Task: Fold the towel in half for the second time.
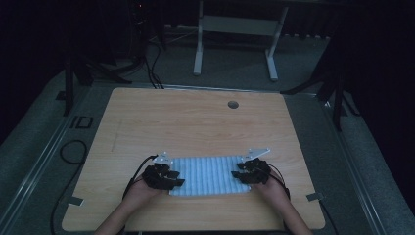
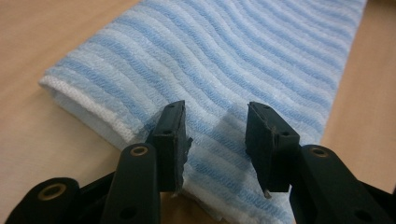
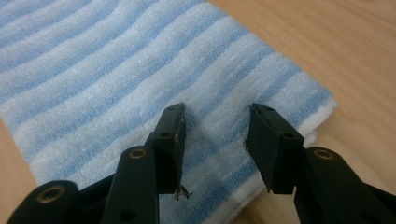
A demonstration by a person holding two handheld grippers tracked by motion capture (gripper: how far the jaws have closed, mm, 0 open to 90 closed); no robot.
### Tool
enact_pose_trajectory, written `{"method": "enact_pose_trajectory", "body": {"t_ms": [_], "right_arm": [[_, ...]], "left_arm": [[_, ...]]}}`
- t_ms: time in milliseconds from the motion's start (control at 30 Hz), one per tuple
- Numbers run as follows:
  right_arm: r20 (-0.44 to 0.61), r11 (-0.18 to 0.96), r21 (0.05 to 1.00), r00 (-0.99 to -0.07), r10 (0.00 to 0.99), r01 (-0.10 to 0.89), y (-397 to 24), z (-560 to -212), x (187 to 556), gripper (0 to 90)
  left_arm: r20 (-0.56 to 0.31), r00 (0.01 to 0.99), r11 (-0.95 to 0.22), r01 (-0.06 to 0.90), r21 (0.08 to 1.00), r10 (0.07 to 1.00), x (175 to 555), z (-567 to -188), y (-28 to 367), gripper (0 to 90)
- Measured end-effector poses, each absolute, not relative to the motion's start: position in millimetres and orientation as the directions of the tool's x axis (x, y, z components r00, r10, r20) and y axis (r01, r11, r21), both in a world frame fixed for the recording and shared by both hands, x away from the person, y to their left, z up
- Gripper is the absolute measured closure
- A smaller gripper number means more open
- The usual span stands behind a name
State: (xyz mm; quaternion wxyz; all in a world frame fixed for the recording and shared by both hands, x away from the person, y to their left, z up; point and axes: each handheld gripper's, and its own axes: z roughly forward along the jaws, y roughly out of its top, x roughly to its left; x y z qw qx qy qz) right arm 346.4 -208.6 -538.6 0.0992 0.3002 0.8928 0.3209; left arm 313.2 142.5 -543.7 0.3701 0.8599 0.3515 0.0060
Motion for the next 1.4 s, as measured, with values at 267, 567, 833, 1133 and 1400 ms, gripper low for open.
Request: {"method": "enact_pose_trajectory", "body": {"t_ms": [267,567,833,1133,1400], "right_arm": [[0.017,0.600,0.636,-0.786,0.618,0.486,-203,-539,374,54.5],[0.027,0.581,0.633,-0.764,0.644,0.512,-194,-539,404,53.9],[0.042,0.567,0.632,-0.754,0.656,0.529,-185,-539,424,52.5],[0.054,0.557,0.625,-0.742,0.668,0.547,-179,-538,442,52.3],[0.061,0.540,0.638,-0.735,0.676,0.549,-178,-534,440,44.9]], "left_arm": [[-0.226,0.742,-0.476,0.601,0.643,0.632,341,-543,145,57.7],[-0.213,0.722,-0.465,0.613,0.639,0.659,370,-543,150,57.6],[-0.207,0.700,-0.454,0.630,0.630,0.684,391,-542,155,57.2],[-0.205,0.671,-0.435,0.652,0.621,0.713,411,-541,157,56.2],[-0.196,0.663,-0.417,0.644,0.641,0.723,408,-535,155,51.5]]}}
